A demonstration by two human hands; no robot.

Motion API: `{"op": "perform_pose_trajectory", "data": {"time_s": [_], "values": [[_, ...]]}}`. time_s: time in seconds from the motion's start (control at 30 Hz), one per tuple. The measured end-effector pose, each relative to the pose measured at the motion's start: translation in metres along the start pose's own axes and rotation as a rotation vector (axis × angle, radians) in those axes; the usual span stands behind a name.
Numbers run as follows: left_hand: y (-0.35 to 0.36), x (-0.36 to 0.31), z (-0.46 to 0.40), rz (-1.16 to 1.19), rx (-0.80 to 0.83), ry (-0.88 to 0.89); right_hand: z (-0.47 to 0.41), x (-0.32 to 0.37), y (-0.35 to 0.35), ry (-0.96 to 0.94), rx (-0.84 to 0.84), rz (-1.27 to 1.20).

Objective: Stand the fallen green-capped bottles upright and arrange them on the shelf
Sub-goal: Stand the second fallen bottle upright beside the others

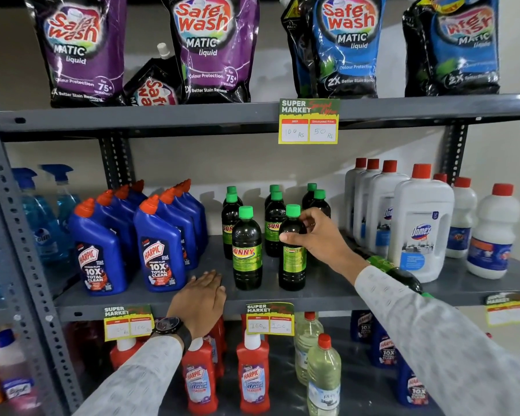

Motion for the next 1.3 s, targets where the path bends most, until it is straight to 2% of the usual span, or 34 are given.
{"op": "perform_pose_trajectory", "data": {"time_s": [0.13, 0.2, 0.37, 0.47, 0.6, 0.67, 0.93, 1.13, 1.3], "values": [[-0.002, -0.001, 0.001, -0.019, -0.016, 0.002, 0.001, -0.007, 0.008, 0.072, 0.135, -0.233], [-0.002, -0.002, 0.001, -0.029, -0.016, 0.002, 0.002, -0.009, 0.011, 0.077, 0.168, -0.270], [-0.001, 0.000, 0.000, -0.021, -0.016, 0.003, 0.002, -0.006, 0.000, 0.041, 0.001, -0.089], [0.000, 0.000, 0.000, -0.017, -0.009, 0.002, 0.002, -0.003, 0.001, 0.024, -0.002, -0.009], [0.000, 0.000, -0.001, -0.022, -0.016, 0.004, 0.004, -0.006, 0.009, 0.081, 0.111, -0.292], [-0.001, 0.000, -0.001, -0.026, -0.031, 0.007, 0.005, -0.009, 0.010, 0.090, 0.140, -0.299], [0.001, 0.002, -0.001, -0.026, -0.026, 0.000, 0.008, -0.006, -0.002, 0.027, -0.082, -0.014], [0.000, 0.002, 0.000, -0.029, -0.028, -0.002, 0.012, 0.000, -0.010, 0.000, 0.009, 0.068], [0.000, 0.002, -0.002, -0.034, -0.017, 0.002, 0.027, 0.003, -0.061, -0.115, -0.062, 0.485]]}}
Point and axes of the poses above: each hand's wrist, its own z-axis away from the middle knuckle, its own y-axis out of the palm, x = y × z, the point moved 9 cm from there along -z, towards the middle knuckle, and after that the axes turned 5 degrees about -y, right-handed, at the moved point
